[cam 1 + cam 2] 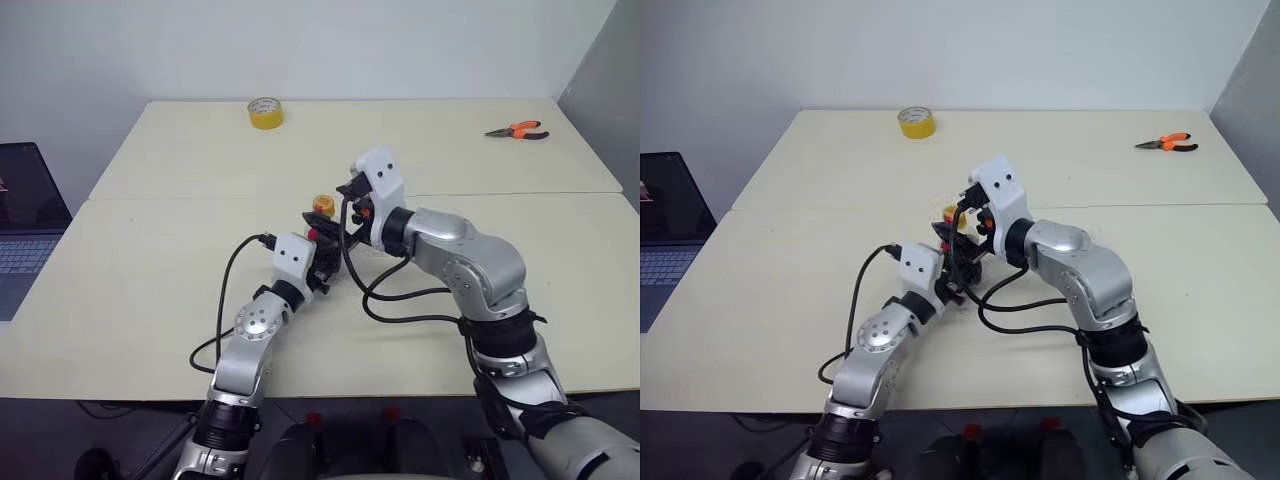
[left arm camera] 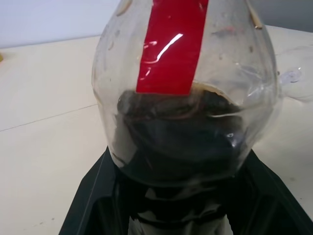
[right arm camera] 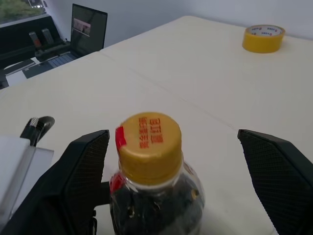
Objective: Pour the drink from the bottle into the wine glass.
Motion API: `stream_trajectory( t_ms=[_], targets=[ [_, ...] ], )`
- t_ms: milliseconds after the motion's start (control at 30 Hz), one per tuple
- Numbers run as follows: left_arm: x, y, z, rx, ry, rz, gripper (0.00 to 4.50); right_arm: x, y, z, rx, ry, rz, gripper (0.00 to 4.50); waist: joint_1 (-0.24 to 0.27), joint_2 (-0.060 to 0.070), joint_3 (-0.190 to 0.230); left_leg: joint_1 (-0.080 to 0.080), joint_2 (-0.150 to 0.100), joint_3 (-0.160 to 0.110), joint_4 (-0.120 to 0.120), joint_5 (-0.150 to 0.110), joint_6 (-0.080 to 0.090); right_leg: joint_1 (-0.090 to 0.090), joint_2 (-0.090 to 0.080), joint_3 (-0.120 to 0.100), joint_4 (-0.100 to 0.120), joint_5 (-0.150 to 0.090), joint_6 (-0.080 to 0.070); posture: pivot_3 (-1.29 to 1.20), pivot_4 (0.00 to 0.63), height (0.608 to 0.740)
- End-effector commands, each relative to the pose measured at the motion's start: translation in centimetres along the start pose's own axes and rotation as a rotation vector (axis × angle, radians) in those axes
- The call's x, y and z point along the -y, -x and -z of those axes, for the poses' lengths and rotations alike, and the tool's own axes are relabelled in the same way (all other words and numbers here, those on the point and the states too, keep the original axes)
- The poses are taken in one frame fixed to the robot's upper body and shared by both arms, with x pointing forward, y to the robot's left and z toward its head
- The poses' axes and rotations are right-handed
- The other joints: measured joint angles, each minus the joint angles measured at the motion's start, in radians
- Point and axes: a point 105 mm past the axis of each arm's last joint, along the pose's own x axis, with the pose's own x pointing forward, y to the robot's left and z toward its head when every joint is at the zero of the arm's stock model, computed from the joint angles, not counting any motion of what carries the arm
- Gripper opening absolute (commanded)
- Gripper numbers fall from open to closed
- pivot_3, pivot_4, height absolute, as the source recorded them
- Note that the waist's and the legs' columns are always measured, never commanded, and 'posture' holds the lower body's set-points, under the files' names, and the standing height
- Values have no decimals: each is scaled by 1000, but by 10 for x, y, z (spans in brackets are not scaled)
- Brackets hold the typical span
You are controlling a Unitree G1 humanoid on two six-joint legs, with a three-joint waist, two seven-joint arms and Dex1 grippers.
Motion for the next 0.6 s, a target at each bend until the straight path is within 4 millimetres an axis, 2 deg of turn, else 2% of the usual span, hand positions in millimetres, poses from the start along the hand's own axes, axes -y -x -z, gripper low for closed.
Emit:
stream_trajectory(
  t_ms=[33, 567, 600],
  targets=[
    [-2, 1, -28, 106, -38, -9, 2048, -5, 7, -14, 55, 27, -11, 4500, 0, 0, 0, 0, 0, 0, 0, 0, 0, 0, 0, 0, 0, 0, 0, 0, 150, 740],
    [-8, 4, -21, 86, -37, -29, 2048, -7, 8, -17, 59, 7, -24, 4500, 0, 0, 0, 0, 0, 0, 0, 0, 0, 0, 0, 0, 0, 0, 0, 0, 150, 740],
    [-8, 4, -21, 86, -37, -30, 2048, -8, 8, -18, 60, 6, -24, 4133, 0, 0, 0, 0, 0, 0, 0, 0, 0, 0, 0, 0, 0, 0, 0, 0, 150, 740]
  ],
)
